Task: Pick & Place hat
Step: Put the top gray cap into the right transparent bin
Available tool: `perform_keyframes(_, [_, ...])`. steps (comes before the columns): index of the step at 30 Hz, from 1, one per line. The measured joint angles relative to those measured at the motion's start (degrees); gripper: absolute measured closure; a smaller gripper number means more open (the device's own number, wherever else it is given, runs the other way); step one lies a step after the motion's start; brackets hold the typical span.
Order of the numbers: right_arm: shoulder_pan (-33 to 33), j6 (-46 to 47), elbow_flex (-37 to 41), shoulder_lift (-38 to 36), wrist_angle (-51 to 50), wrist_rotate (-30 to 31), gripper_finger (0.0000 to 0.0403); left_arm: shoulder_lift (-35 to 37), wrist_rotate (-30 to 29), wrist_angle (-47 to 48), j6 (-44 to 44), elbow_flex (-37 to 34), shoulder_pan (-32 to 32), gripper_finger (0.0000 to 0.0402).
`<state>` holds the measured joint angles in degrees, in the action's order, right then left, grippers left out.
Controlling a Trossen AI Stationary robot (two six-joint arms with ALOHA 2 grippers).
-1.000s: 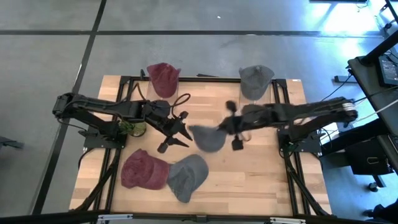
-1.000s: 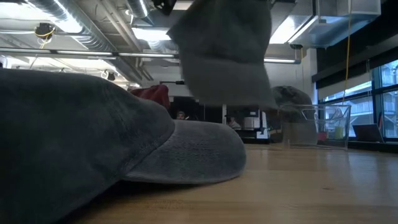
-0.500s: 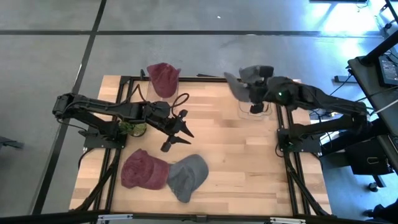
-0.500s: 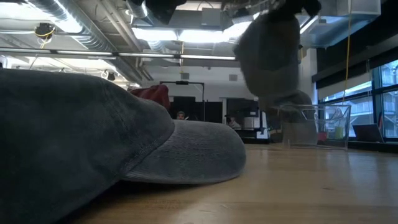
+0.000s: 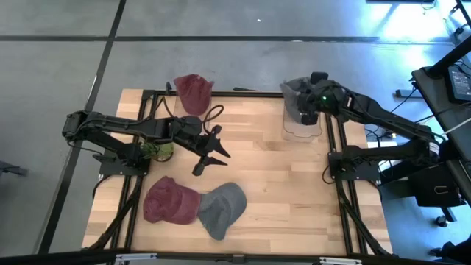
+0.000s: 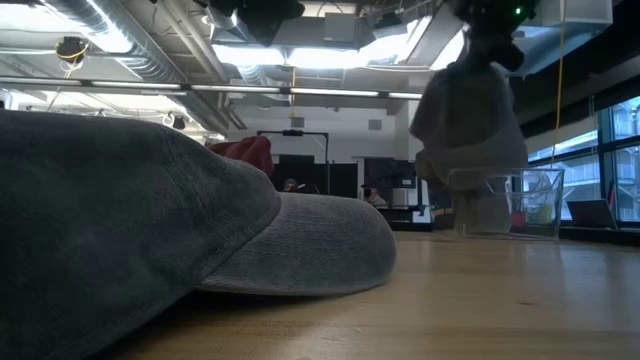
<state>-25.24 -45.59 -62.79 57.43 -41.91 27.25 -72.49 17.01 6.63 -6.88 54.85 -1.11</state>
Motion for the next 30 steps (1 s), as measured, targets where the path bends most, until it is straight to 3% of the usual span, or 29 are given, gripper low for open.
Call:
perform_keyframes(12, [-8.4,-7.5,10.7,0.2,15.5,-1.4,0.0382,0.0,0.0,0.0,0.1,0.0,-0.2,0.0272])
perform_keyframes(20, [-10.9,-9.5,14.6,0.2,16.7,-1.4,0.0361,0.0,-0.6,0.1,0.1,0.0,-0.2,0.027])
perform_keyframes(26, [-13.2,-9.7,15.2,0.3,17.1,-1.2,0.032,0.0,-4.9,0.1,0.1,0.0,-0.2,0.0268])
perform_keyframes(30, [-14.1,-9.1,15.2,0.3,19.1,3.7,0.0279,0.0,-5.4,0.9,0.3,0.0,-0.2,0.027])
